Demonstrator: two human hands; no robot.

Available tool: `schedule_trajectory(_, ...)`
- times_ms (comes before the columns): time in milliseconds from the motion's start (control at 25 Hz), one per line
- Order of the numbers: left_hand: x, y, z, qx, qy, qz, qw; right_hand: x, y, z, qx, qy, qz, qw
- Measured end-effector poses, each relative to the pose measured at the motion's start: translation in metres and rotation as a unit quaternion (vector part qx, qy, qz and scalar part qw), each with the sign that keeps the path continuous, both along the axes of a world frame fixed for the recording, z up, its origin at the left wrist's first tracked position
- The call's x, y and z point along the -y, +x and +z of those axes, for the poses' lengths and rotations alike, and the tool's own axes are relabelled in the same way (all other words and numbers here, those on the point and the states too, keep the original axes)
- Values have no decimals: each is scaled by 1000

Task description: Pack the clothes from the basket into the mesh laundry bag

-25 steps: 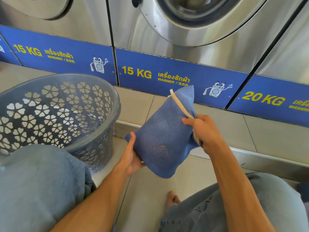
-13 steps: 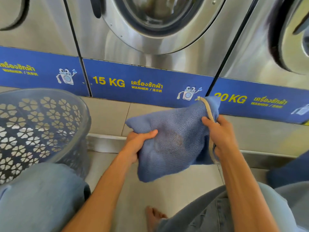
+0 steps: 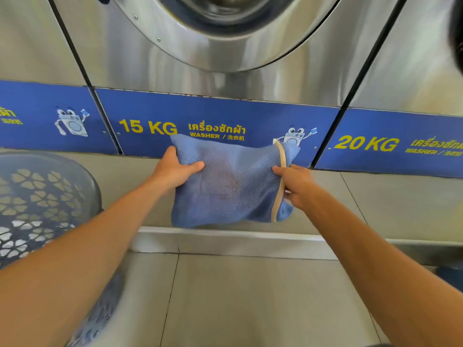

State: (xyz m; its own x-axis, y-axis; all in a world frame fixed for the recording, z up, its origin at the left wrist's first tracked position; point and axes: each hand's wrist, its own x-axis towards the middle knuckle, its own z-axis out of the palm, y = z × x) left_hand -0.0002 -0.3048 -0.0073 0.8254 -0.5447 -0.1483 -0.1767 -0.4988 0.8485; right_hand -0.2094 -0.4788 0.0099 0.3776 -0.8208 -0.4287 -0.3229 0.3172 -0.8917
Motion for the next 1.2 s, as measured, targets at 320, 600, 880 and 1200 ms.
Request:
schedule_trajectory(320,9,6,-80,136,190,-162,959,-12,42,-55,-305,-440,282,796)
schedule_trajectory(600,30,-1,-75,237,243,-220,915,-6,58,-89,-376,-496,320,714)
schedule_trajectory(880,44,35,-99,192,293,-234,907,-21,78,-125,-340,-407,241,813)
schedule_trajectory(1200,67,43,-62,162,346,-249,890,-27,81,-102,-374,-352,257,818)
